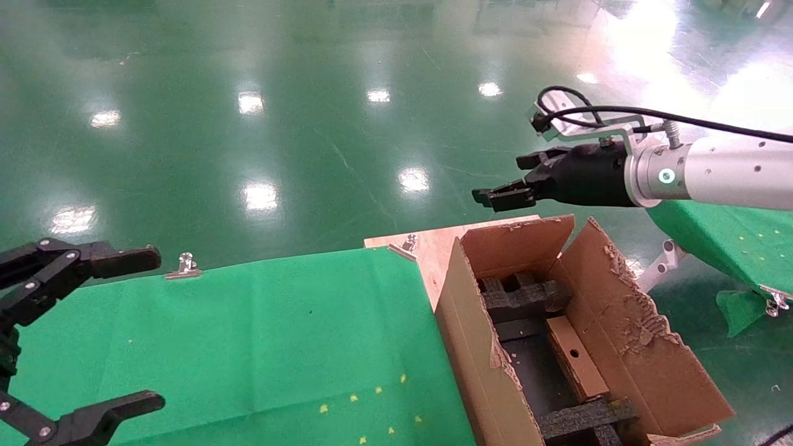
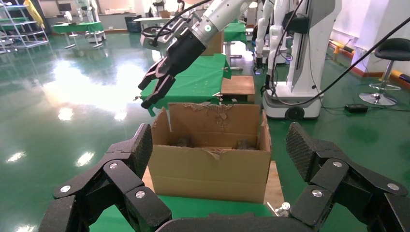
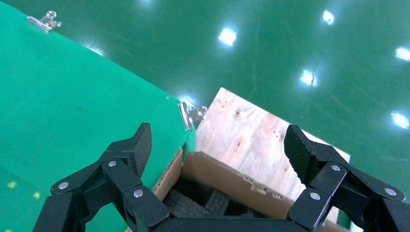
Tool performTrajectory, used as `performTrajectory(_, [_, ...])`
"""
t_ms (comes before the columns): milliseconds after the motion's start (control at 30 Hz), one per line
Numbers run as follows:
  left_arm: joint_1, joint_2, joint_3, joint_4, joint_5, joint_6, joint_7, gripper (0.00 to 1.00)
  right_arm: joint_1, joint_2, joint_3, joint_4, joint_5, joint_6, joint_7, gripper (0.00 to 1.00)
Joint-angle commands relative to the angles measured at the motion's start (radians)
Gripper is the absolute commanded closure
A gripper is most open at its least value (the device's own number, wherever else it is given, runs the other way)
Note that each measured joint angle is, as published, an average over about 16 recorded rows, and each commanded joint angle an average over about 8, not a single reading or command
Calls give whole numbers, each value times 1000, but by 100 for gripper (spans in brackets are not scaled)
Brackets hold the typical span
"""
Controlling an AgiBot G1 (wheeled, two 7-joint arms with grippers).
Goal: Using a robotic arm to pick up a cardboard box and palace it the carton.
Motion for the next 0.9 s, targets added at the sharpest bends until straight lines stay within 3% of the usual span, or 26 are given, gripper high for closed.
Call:
performTrajectory(33, [0, 0, 0, 0, 0, 0, 0, 0, 4, 4, 21, 14, 32, -8, -21, 0])
performTrajectory(400, [0, 0, 0, 0, 0, 0, 0, 0, -29, -1, 45, 6, 17, -27, -23, 0])
performTrajectory(900, [0, 0, 0, 0, 0, 0, 0, 0, -262, -22, 414, 44, 100, -240, -179, 0])
